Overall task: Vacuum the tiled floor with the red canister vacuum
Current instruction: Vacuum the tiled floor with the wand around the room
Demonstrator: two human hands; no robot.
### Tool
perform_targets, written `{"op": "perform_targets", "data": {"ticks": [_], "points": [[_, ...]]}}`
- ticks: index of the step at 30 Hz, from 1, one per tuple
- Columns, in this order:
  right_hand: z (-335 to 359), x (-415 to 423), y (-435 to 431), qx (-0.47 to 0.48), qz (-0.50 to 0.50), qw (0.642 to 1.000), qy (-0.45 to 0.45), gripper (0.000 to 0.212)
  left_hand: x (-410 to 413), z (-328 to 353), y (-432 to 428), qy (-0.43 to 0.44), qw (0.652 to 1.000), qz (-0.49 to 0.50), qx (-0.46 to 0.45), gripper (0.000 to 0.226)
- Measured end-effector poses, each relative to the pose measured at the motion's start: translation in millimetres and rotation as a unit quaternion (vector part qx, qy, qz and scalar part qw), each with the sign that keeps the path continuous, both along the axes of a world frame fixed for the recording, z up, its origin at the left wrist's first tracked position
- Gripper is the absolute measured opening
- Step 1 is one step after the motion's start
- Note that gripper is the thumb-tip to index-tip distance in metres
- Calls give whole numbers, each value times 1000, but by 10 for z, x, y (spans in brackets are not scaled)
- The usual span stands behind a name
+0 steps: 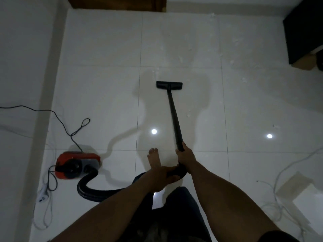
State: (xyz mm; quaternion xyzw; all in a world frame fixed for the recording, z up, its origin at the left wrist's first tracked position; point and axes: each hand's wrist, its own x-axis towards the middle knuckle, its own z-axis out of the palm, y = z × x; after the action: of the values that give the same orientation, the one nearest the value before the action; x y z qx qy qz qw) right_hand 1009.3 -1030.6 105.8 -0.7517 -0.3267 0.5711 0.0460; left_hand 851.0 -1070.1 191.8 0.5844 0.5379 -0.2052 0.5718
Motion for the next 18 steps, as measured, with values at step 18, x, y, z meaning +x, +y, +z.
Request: {"op": "perform_targets", "data": {"ticks": [18], "points": [[169,-394,2606,6,14,1000,3,58,-422,189,2518,-94,994,45,15,58]]}}
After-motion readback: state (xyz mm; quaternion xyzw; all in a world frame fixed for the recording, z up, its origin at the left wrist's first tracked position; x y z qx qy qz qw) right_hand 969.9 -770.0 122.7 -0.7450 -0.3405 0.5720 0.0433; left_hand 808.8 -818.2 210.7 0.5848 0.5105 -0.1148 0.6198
